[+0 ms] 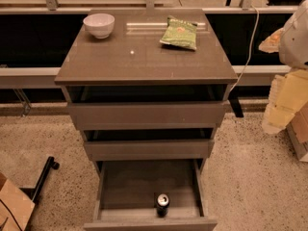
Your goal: Pick pepsi can from bottom drawer and place on counter
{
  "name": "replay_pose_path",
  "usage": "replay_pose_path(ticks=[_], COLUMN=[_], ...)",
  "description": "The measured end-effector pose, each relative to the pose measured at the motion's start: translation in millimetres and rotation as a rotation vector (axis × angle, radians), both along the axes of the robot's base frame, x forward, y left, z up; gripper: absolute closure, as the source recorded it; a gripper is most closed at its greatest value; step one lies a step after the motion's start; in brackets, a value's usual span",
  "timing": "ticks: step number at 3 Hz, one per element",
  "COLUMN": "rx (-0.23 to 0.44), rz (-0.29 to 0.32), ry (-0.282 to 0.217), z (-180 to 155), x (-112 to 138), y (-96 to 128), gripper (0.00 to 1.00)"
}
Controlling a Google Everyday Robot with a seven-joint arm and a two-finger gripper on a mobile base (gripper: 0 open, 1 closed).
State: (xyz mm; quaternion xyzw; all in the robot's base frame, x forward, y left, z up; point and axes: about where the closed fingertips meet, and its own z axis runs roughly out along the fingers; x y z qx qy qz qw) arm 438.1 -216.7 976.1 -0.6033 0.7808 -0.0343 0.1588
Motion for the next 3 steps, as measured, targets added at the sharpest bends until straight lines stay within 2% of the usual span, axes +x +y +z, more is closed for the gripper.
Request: replay_pose_path(ticks=[1,2,3], rx=[0.0,0.022,0.068], rz=[0.0,0.007,0.0], ry=[0.0,-0.023,-0.048], z=[0.0,-10.5,-43.0], x=[0.0,5.3,22.3], y=[0.0,5.3,11.0], gripper=[0.0,0.0,0.0])
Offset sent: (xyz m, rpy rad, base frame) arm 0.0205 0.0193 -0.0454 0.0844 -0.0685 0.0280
